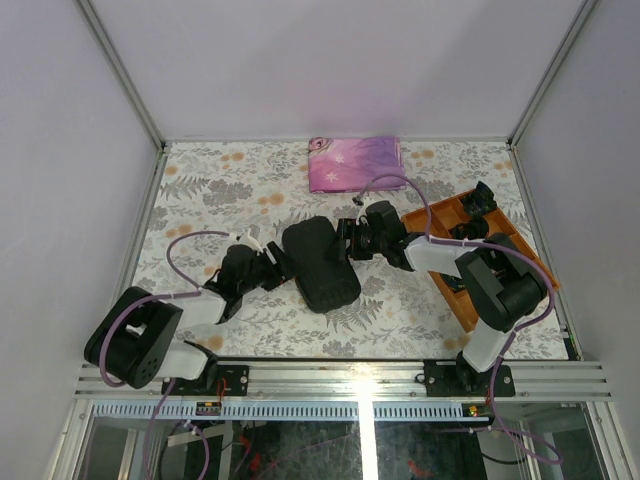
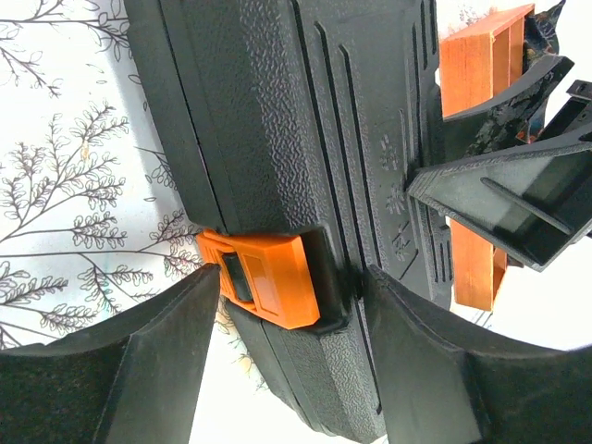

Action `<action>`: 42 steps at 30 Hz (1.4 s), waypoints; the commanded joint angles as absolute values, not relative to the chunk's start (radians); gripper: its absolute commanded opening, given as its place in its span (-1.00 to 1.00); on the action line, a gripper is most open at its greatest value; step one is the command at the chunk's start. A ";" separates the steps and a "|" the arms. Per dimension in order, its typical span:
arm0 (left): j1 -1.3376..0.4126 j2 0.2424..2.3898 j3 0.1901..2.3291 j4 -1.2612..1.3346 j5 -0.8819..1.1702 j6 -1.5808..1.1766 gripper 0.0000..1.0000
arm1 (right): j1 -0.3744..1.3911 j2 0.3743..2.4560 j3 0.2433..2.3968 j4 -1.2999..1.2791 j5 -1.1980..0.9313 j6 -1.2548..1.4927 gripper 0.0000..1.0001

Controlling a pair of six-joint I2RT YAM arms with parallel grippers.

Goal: Sort the tools into containers
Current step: Close the drawer of the storage box, then reset both arms

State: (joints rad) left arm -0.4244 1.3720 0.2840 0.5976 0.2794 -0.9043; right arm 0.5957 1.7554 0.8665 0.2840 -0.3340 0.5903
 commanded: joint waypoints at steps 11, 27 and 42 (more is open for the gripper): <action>-0.439 0.983 0.447 -0.008 -0.001 -0.757 0.59 | 0.629 1.502 0.902 -0.149 -0.121 0.470 0.38; -0.439 0.672 0.784 -0.520 -0.142 -0.646 1.00 | 0.629 0.843 0.782 -0.269 0.238 0.423 0.98; -0.439 0.492 0.788 -0.636 -0.230 -0.632 0.99 | 0.629 0.416 0.582 -0.377 0.427 0.490 0.99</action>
State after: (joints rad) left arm -0.4370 0.5148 0.8024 -0.6113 -0.1860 -0.6491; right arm 0.6258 0.4488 0.5961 -0.3515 0.3450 0.4622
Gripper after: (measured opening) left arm 0.996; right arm 0.992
